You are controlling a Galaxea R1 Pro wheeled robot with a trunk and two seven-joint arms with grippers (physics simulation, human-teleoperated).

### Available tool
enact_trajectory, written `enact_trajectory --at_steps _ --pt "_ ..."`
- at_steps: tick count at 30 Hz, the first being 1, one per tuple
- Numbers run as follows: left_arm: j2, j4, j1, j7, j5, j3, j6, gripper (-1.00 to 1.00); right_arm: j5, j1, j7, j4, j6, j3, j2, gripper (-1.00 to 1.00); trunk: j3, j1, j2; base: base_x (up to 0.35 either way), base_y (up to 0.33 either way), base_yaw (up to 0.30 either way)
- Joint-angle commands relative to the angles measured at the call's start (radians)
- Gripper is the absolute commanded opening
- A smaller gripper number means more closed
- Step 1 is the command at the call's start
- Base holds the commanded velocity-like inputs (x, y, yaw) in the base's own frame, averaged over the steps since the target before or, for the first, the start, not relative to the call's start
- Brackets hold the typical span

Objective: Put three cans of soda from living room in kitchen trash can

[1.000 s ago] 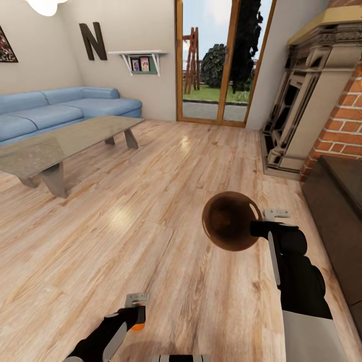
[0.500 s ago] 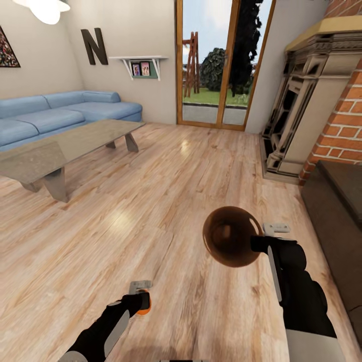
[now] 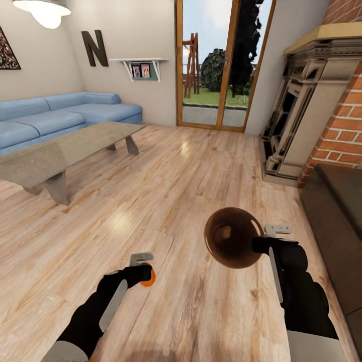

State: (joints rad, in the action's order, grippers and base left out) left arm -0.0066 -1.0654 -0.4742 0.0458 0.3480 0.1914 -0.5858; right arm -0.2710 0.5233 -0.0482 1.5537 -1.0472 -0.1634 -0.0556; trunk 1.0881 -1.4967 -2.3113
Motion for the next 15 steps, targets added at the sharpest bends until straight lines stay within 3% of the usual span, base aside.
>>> enact_trajectory --at_steps 1,7,11,15 --pt "0.0 -0.03 0.0 0.0 -0.002 -0.017 -0.024 -1.0 0.012 0.001 -0.005 0.0 0.0 -0.001 0.0 -1.0 -0.003 0.004 0.007 0.0 0.0 0.0" --pt "0.007 -0.105 -0.001 0.039 -0.007 -0.045 -0.074 -1.0 0.011 0.001 -0.004 -0.021 0.0 0.005 0.0 -1.0 -0.022 0.027 0.049 0.0 0.0 0.0" --pt "0.012 -0.242 -0.001 0.057 -0.006 -0.049 -0.177 -1.0 0.01 0.001 0.003 -0.051 0.0 0.009 -0.001 -1.0 -0.035 0.042 0.077 0.0 0.0 0.0" --pt "0.011 -0.288 -0.001 0.059 -0.005 -0.05 -0.21 -1.0 0.007 0.001 0.044 -0.076 0.0 0.01 -0.004 -1.0 -0.047 0.058 0.105 0.0 0.0 0.0"
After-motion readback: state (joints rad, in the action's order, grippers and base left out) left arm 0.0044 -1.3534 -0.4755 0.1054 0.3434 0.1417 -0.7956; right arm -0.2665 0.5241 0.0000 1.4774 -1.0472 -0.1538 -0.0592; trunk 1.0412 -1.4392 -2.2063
